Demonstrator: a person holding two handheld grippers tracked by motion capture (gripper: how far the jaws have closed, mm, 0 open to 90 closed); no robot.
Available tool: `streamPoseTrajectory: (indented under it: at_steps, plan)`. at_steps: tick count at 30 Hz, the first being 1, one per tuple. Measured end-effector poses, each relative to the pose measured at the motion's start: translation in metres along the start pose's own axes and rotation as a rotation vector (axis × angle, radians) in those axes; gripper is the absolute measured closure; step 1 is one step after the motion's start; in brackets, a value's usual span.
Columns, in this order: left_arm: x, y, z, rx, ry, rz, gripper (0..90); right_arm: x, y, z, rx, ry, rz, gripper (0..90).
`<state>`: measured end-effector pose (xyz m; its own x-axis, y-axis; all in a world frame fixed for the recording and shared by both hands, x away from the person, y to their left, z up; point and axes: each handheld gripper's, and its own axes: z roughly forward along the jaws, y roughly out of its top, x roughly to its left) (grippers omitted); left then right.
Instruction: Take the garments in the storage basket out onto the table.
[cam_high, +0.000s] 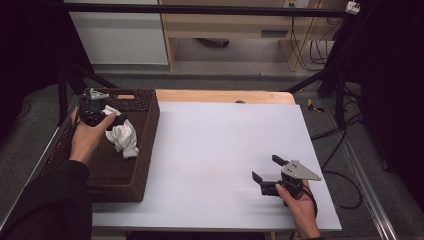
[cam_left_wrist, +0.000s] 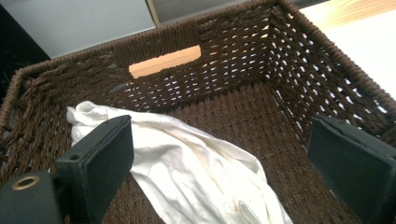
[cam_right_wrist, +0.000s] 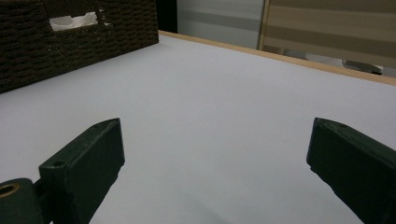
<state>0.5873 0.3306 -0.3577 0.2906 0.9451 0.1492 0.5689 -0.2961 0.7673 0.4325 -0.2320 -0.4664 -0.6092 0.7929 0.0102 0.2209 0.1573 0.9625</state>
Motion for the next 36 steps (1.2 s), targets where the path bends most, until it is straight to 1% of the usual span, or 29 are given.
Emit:
streamPoseTrajectory:
  at_steps: [2,5,8,13,15,19,21,25,28,32,34,36]
  plan:
    - [0.0,-0.001,0.001,0.016,0.017,0.005,7.6,0.0,0.0,0.0,-0.001,0.001,-0.001,4.5]
    - [0.001,-0.002,0.003,0.024,0.019,-0.011,8.0,0.001,0.0,0.0,0.0,0.001,-0.004,4.4]
    - [0.001,-0.003,0.005,0.036,0.02,-0.007,8.2,0.001,0.0,0.0,0.003,0.001,-0.005,4.4]
    - [0.0,-0.008,0.011,0.056,0.005,-0.028,8.6,0.001,0.0,0.001,0.009,0.002,-0.009,4.4]
    - [-0.001,-0.011,0.014,0.064,-0.003,-0.031,8.7,0.001,0.0,0.001,0.009,0.003,-0.009,4.4]
    - [-0.003,-0.016,0.021,0.089,-0.042,-0.05,8.5,0.001,0.0,0.001,0.013,0.002,-0.009,4.4]
    - [-0.004,-0.019,0.026,0.102,-0.045,-0.047,8.5,0.002,0.0,0.001,0.012,0.005,-0.01,4.4]
    - [-0.004,-0.022,0.033,0.109,-0.058,-0.062,8.1,0.002,0.0,0.002,0.018,0.006,-0.009,4.4]
    - [-0.004,-0.022,0.035,0.107,-0.061,-0.071,8.5,0.002,0.0,0.002,0.018,0.006,-0.009,4.4]
    - [-0.003,-0.023,0.036,0.112,-0.055,-0.082,8.5,0.002,0.0,0.002,0.017,0.007,-0.006,4.4]
    - [-0.002,-0.024,0.036,0.113,-0.06,-0.092,8.3,0.002,0.0,0.001,0.017,0.007,-0.006,4.4]
    - [-0.003,-0.025,0.038,0.119,-0.064,-0.087,8.3,0.002,0.0,0.002,0.017,0.007,-0.008,4.4]
